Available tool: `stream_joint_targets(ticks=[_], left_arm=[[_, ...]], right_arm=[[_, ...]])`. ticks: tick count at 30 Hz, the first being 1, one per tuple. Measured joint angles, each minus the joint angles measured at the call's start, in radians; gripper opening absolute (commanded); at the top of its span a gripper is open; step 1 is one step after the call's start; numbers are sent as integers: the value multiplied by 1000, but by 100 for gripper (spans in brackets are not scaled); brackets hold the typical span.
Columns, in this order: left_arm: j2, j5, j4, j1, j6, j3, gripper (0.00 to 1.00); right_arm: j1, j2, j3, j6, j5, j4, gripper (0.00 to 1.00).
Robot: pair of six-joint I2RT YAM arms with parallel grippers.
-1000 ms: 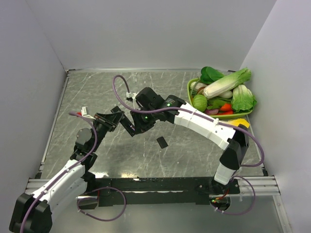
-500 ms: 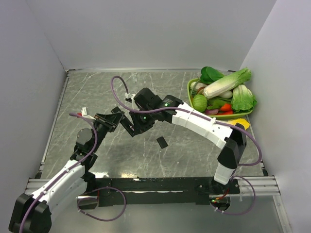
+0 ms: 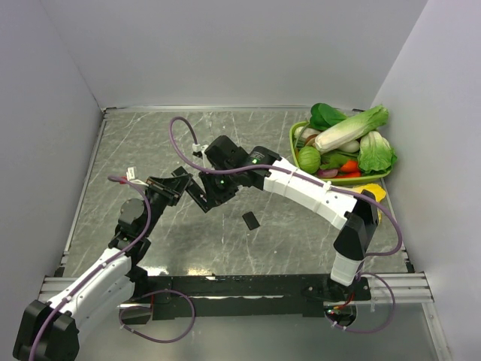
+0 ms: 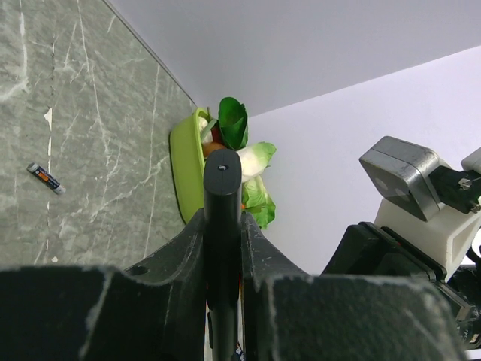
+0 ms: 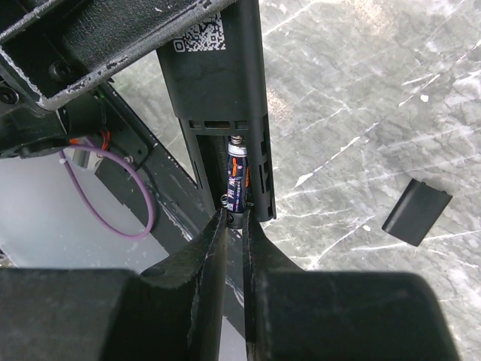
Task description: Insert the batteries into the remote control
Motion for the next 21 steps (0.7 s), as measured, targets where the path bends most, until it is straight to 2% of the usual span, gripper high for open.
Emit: stream_joint_targets(ticks=[21], left_arm=[[-12, -35, -32, -3, -35, 0, 1]], right_arm=[[5, 0, 1, 0, 3, -1, 26]])
